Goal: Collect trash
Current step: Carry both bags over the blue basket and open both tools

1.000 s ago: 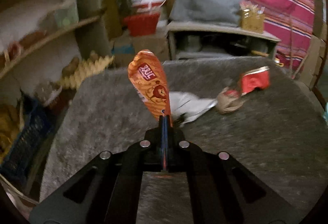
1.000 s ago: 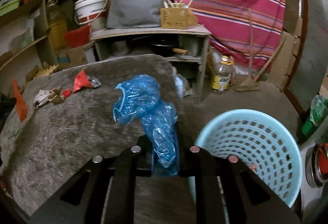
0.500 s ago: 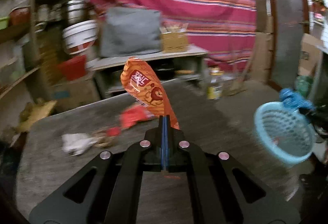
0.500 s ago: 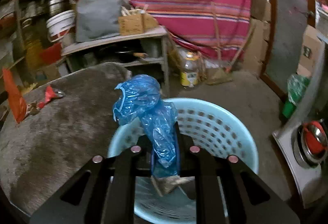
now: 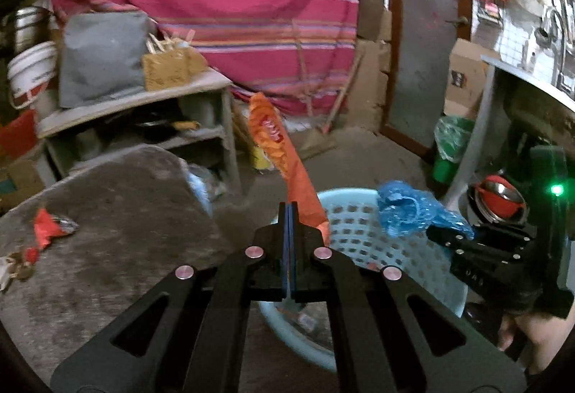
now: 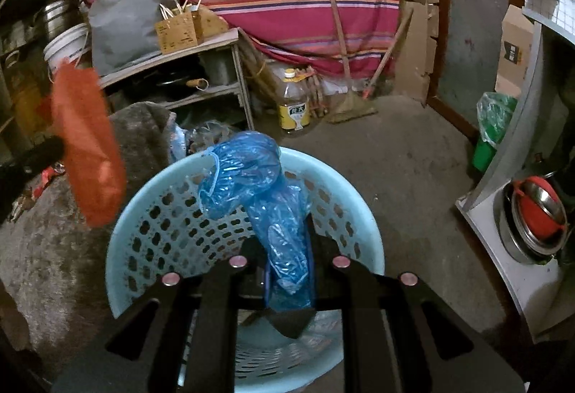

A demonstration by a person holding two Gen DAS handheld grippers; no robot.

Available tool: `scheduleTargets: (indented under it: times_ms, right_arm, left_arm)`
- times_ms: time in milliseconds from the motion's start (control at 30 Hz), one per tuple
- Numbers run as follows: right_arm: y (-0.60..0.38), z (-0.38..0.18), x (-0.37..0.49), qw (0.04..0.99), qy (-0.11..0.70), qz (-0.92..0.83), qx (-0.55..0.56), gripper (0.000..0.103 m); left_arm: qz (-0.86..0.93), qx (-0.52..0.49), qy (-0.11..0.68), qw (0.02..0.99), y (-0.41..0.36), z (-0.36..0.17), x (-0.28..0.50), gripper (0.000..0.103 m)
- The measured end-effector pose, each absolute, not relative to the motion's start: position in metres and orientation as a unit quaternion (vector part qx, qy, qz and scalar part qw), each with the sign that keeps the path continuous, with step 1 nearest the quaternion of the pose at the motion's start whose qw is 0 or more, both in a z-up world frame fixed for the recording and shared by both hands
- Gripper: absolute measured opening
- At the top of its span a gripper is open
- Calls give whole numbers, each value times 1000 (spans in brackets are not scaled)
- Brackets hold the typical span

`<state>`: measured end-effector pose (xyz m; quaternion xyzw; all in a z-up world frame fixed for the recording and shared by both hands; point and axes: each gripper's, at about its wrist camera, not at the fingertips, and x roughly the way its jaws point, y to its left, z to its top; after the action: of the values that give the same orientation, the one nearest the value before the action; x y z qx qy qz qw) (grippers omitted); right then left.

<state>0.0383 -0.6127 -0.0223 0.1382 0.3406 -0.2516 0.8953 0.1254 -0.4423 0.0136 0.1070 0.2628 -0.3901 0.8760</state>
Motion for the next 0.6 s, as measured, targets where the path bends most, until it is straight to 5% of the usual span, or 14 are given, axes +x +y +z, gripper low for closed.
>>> scheduleTargets:
  times_ms: [67,200,500,533,600]
  right_arm:
    - [-615,-25,40,893,346,-252,137,15]
    - [-620,-25,39,891,346,-256,146,15]
    - [-601,-31,58,888,368,-241,132,16]
    - [-598,-32,62,886,373,-242,133,24]
    - [-594,-35,66,883,377,-245,135,71]
  left_arm:
    - [-394,115,269,871,-451,8,127,1]
    - [-377,125,266,878,-449,3,131,62]
    - [-316,136,231,910,-379,22,141,89]
    - [-310,137,229,912,-369,24,143,91]
    - [-290,139,225,920,-342,27,147,94]
